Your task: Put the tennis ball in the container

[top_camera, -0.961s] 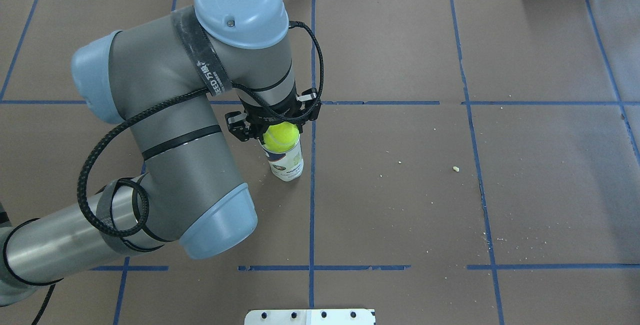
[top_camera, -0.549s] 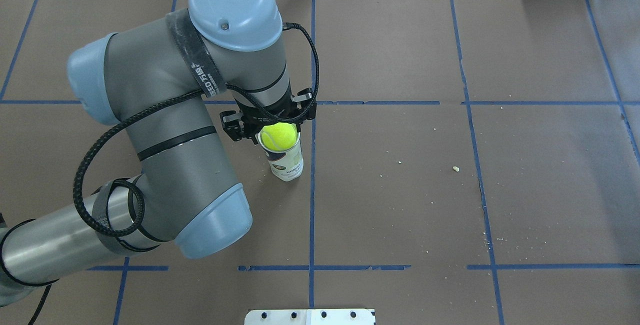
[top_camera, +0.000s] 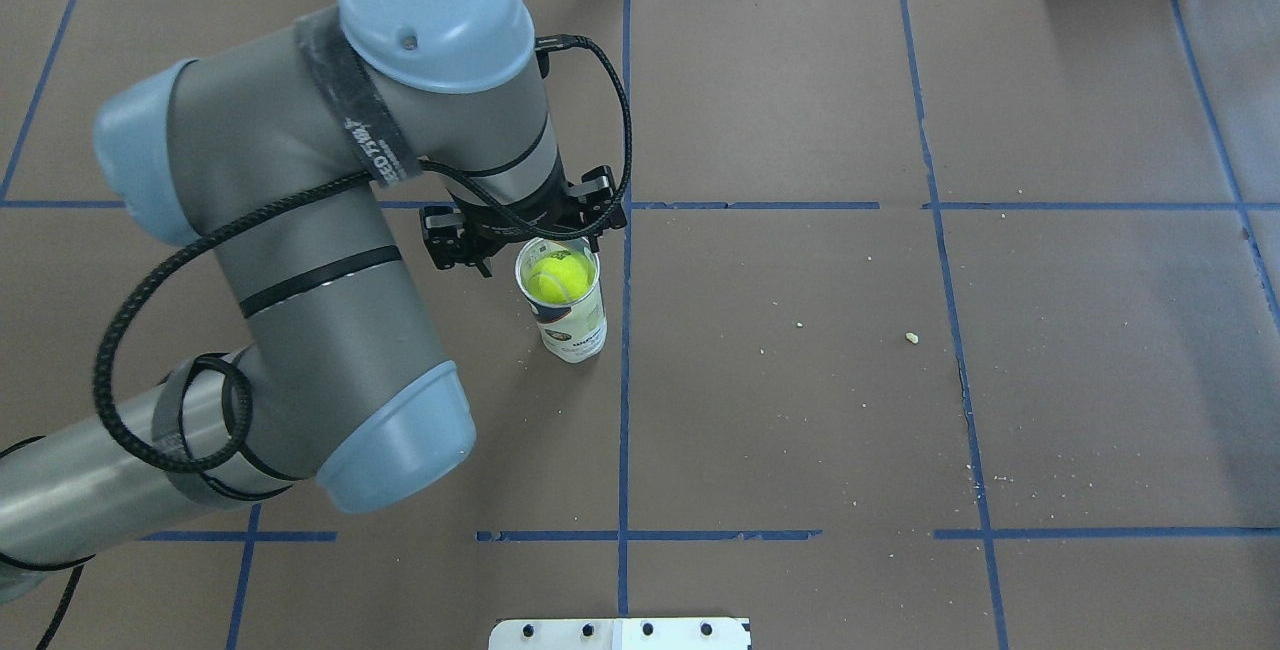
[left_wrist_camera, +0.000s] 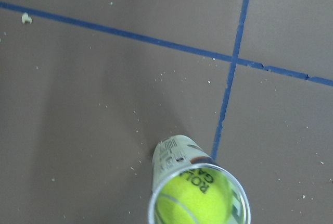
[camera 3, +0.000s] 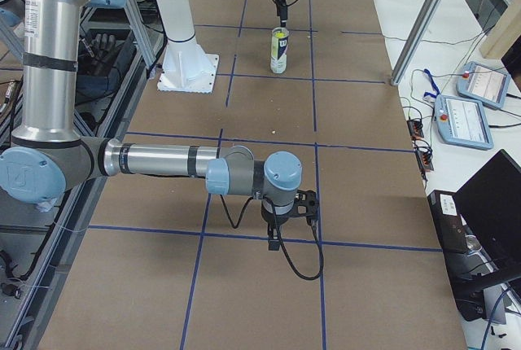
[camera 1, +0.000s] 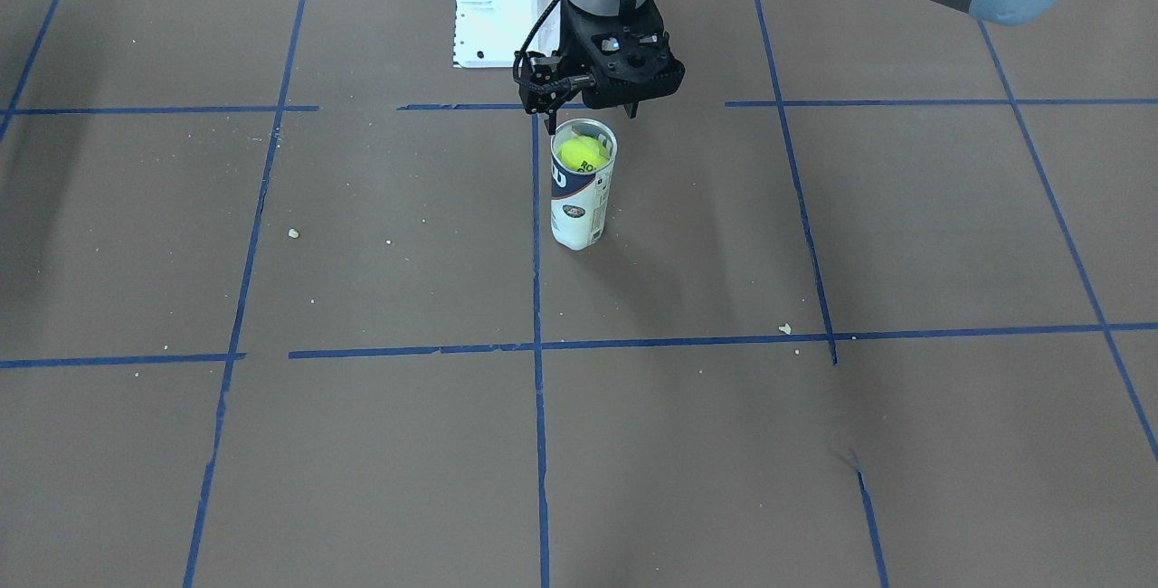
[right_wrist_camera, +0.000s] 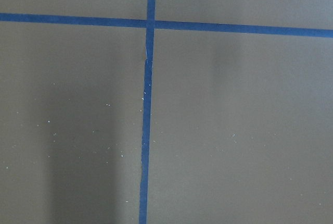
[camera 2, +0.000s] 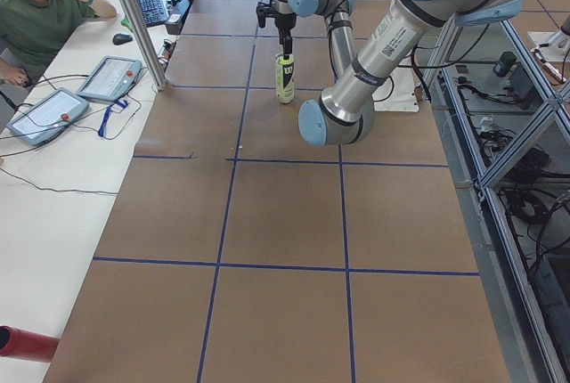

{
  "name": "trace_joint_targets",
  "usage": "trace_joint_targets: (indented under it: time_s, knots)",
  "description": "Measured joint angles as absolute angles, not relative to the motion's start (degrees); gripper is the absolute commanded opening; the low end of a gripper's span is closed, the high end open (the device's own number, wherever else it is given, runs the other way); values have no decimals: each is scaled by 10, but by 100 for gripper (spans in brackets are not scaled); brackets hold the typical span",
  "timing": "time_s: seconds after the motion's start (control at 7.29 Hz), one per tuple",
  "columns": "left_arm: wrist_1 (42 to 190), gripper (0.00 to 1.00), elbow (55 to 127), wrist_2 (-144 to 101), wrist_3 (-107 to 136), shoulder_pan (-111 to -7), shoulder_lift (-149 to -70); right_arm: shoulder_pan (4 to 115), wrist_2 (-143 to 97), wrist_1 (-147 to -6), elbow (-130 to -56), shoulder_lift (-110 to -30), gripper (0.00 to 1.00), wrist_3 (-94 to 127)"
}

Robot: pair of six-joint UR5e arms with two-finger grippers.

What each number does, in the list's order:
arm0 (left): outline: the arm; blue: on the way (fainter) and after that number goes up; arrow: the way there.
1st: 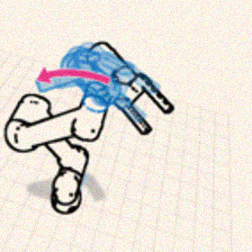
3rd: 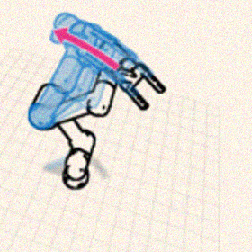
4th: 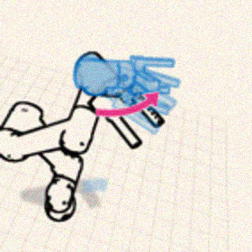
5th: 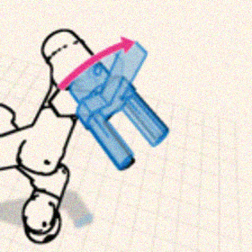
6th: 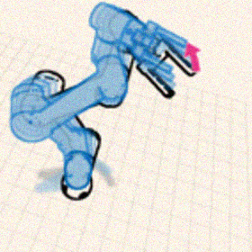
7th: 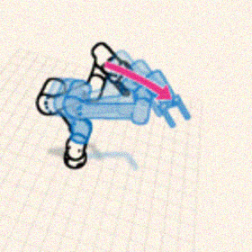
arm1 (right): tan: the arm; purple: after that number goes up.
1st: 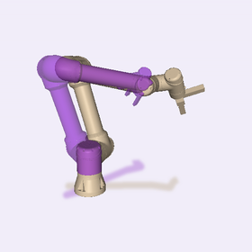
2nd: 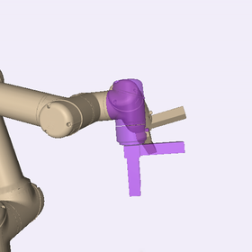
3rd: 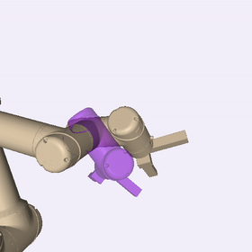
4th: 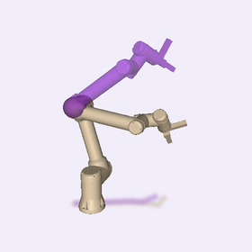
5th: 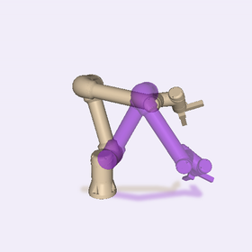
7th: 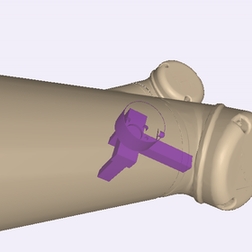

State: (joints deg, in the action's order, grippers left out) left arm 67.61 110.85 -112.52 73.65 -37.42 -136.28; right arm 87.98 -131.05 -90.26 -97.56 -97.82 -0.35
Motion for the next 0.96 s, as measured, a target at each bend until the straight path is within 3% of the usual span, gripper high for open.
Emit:
trace_joint_targets:
  time_s: [0.55, 0.96]
  knots:
    - [726, 100, 1152, -1187, 414, -553, -1183, 880, -1310, -903, -976, -978, 100, -4]
    - [750, 100, 1096, -1284, 88, -748, -1032, 880, -1310, -903, -976, -978, 100, -4]
